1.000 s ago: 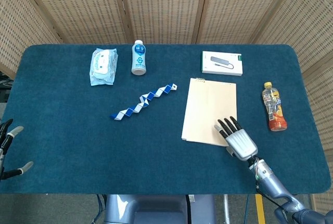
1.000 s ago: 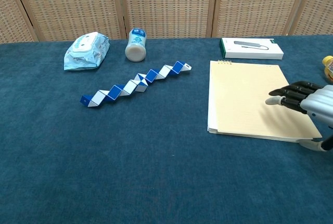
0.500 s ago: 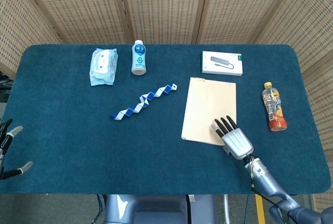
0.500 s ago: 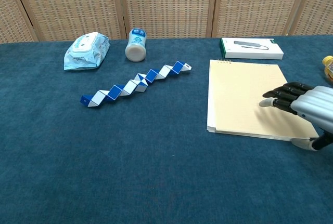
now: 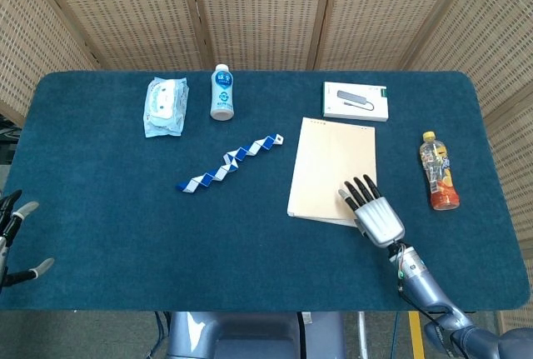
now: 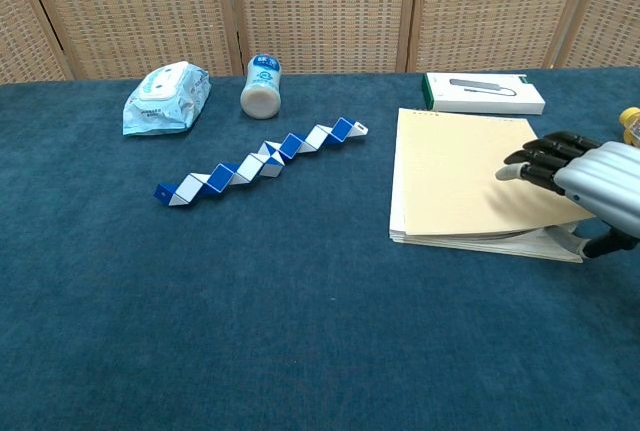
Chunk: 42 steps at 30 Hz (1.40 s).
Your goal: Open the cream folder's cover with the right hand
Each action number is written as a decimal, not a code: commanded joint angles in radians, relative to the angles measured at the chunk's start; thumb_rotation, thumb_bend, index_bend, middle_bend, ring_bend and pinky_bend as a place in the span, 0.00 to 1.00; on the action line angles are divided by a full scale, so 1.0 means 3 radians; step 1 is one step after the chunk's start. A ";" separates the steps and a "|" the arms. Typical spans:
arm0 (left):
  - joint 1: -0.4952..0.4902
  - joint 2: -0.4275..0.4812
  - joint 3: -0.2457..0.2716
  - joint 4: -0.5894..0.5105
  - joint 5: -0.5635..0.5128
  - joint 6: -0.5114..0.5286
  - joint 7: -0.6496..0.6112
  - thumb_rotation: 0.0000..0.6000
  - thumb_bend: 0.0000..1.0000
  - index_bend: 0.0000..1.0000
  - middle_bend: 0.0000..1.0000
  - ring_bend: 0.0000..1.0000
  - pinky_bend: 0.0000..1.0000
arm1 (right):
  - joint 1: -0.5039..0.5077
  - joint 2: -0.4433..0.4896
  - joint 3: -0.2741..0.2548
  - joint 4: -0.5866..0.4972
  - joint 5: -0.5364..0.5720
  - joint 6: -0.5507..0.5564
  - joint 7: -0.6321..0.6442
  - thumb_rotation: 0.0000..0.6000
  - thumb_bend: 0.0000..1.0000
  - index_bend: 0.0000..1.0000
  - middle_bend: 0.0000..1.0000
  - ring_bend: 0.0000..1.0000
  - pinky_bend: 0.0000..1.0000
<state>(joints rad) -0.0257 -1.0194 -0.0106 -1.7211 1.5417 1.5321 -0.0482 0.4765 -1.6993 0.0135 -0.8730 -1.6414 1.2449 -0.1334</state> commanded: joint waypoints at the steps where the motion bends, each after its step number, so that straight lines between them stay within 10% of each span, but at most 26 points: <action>1: -0.0004 -0.0003 -0.0003 -0.0002 -0.0007 -0.0007 0.0005 1.00 0.00 0.00 0.00 0.00 0.00 | 0.0029 -0.0072 -0.0011 0.0130 -0.0022 0.0002 0.0044 1.00 0.52 0.14 0.11 0.00 0.00; 24: -0.0024 -0.0011 -0.0015 -0.0011 -0.0054 -0.0049 0.0047 1.00 0.00 0.00 0.00 0.00 0.00 | 0.0286 -0.0174 -0.0033 0.0304 0.0019 -0.0334 0.0060 1.00 0.52 0.21 0.17 0.05 0.00; 35: -0.0023 -0.0006 -0.0019 -0.0008 -0.0063 -0.0046 0.0026 1.00 0.00 0.00 0.00 0.00 0.00 | 0.0304 -0.0244 -0.0078 0.0480 -0.0041 -0.0203 0.0263 1.00 0.57 0.56 0.56 0.41 0.10; 42: -0.0019 -0.0005 -0.0015 -0.0008 -0.0052 -0.0035 0.0025 1.00 0.00 0.00 0.00 0.00 0.00 | 0.0299 -0.0303 -0.0121 0.0713 -0.0108 -0.0060 0.0501 1.00 0.62 0.66 0.64 0.48 0.28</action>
<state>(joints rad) -0.0314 -1.0210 -0.0152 -1.7235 1.5260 1.5215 -0.0409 0.5667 -1.7849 -0.0188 -0.6733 -1.6681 1.2164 0.0014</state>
